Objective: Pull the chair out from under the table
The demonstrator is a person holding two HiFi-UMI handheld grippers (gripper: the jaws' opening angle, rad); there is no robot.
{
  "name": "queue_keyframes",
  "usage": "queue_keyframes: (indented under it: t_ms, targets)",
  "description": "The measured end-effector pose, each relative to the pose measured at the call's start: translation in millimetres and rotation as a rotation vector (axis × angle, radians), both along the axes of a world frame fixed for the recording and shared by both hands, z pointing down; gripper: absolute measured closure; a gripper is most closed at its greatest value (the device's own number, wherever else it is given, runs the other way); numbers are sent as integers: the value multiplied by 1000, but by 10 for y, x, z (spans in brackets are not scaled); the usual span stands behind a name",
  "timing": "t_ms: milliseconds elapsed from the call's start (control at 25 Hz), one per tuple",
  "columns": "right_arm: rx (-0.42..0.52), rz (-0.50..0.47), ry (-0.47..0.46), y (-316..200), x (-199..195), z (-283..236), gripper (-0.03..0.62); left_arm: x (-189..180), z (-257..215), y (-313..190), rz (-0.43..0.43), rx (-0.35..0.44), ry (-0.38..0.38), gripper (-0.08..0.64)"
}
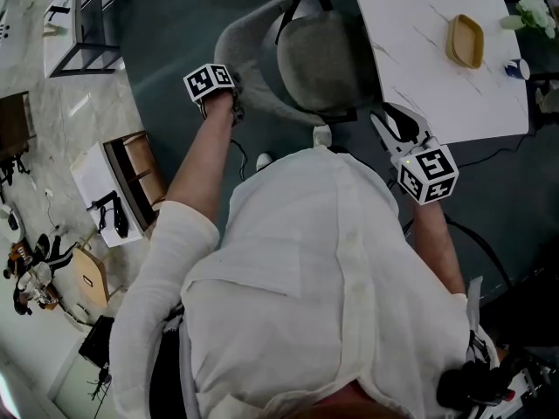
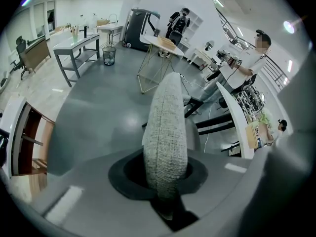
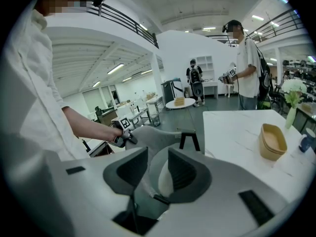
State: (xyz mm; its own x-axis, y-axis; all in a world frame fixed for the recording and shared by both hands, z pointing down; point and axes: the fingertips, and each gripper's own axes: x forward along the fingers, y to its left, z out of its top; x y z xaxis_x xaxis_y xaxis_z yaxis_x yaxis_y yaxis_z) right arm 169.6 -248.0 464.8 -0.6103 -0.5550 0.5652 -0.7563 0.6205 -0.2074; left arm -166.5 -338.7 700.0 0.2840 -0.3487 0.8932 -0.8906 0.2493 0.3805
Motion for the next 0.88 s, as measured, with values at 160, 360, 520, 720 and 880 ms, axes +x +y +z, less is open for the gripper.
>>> queue_keyframes:
  t_ms: [160,360,520,720,880]
  targets:
    - [-3,-1,-4,42,-56,12,476,-158,-18,106,-12,-5,-8,495]
    - [-2,-18,-9,79,-196,30,476,-349,-7,241,-35,-6,-12,495]
    - [1,-32,-8,80,-276,27,476,-434,2,322,-49,-8,-8,495]
    - [9,-43,-9,132,-411,4,476,-603,0,453,-70,-12,-7,495]
    - [16,-47,-7,195,-517,-29,476,-763,-11,555,-86,-13,-6,495]
